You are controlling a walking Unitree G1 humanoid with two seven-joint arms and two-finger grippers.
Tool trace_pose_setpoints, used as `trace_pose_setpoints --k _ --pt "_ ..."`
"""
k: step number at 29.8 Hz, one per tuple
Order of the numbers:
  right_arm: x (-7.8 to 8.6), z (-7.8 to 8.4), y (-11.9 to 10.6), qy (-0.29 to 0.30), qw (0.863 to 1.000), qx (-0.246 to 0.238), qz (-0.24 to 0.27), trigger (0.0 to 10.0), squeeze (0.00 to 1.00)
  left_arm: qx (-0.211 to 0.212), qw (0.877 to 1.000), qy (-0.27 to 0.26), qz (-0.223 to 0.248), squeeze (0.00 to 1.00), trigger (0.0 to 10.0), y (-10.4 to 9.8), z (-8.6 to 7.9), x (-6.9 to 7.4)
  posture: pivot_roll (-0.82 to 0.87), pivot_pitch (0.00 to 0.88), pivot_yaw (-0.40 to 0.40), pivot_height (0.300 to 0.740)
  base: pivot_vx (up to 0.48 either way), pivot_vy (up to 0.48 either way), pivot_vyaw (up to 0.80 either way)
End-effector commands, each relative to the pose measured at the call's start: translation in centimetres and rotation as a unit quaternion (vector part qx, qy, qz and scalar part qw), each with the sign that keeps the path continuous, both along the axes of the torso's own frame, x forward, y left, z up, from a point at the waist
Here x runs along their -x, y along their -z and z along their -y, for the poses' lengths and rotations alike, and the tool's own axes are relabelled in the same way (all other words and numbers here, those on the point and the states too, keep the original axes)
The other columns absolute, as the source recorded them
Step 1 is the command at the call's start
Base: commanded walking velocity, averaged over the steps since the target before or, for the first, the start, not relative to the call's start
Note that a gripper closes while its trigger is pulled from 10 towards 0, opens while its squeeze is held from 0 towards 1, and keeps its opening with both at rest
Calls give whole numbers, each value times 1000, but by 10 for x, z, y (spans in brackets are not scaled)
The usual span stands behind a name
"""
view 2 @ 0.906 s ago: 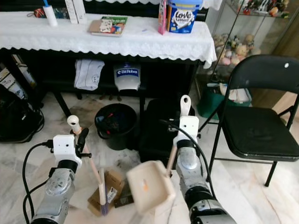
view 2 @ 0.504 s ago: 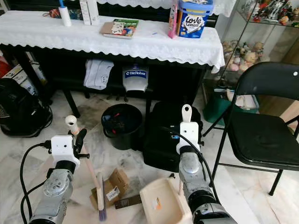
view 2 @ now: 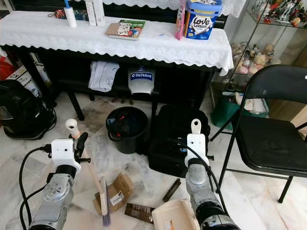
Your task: Sweep floor
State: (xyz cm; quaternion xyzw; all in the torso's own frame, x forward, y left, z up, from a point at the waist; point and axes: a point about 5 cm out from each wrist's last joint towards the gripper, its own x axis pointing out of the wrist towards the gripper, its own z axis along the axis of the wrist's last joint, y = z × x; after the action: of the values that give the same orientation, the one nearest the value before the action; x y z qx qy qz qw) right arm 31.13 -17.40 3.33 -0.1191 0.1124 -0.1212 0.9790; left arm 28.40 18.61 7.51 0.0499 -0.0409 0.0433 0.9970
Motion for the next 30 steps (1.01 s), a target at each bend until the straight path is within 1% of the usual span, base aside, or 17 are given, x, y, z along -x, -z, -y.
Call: trace_pose_setpoints --k 1,6,8,10,12,13,14,16,18,19,21,22,23,24,26,29,30 --pt "9 9 11 9 999 27 -34 10000 0 0 1000 -2 -6 0 10000 1 -3 0 78 86 -44 740 0 0 0" --pt "12 18 10 30 997 59 -31 10000 0 4 1000 11 -12 0 10000 2 -4 0 77 87 -43 740 0 0 0" --pt "12 20 9 35 997 60 -26 10000 0 5 1000 14 -13 0 10000 2 -4 0 74 90 -44 740 0 0 0" --pt "11 22 4 43 997 58 -3 10000 0 5 1000 12 -14 0 10000 3 -5 0 74 90 -44 740 0 0 0" --pt "7 19 -15 34 996 33 75 10000 0 6 1000 12 -14 0 10000 2 -5 0 67 92 -43 740 0 0 0" --pt "7 19 -18 33 995 31 84 10000 0 6 1000 12 -14 0 10000 2 -5 0 67 92 -43 740 0 0 0" --pt "5 16 -28 25 992 22 123 10000 0 7 1000 13 -14 0 10000 3 -4 0 68 93 -42 740 0 0 0" --pt "4 13 -33 17 990 10 140 10000 0 8 1000 15 -14 0 10000 3 -4 0 66 93 -43 740 0 0 0" --pt "4 9 -33 5 990 -4 142 10000 0 10 1000 16 -14 0 10000 3 -3 0 67 93 -45 740 0 0 0" --pt "4 2 -32 -14 989 -17 143 10000 0 11 1000 17 -14 0 10000 3 -3 0 70 93 -45 740 0 0 0" --pt "5 -2 -31 -27 989 -26 146 10000 0 12 1000 17 -14 0 10000 3 -2 0 71 92 -45 740 0 0 0" --pt "5 -9 -31 -46 987 -40 148 10000 0 12 1000 18 -14 0 10000 3 -2 0 71 92 -45 740 0 0 0" --pt "5 -12 -31 -52 987 -44 148 10000 0 12 1000 18 -14 0 10000 3 -2 0 71 92 -45 740 0 0 0" --pt "3 -19 -33 -74 983 -64 154 10000 0 13 1000 18 -13 0 10000 3 -2 0 73 93 -45 740 0 0 0" --pt "2 -26 -36 -94 979 -77 163 10000 0 13 1000 18 -13 0 10000 3 -2 0 73 93 -45 740 0 0 0" --pt "1 -28 -39 -102 978 -72 168 10000 0 14 1000 18 -13 0 10000 2 -2 0 71 92 -45 740 0 0 0" --pt "1 -24 -39 -93 979 -65 169 10000 0 14 1000 18 -12 0 10000 2 -1 0 70 90 -46 740 0 0 0"
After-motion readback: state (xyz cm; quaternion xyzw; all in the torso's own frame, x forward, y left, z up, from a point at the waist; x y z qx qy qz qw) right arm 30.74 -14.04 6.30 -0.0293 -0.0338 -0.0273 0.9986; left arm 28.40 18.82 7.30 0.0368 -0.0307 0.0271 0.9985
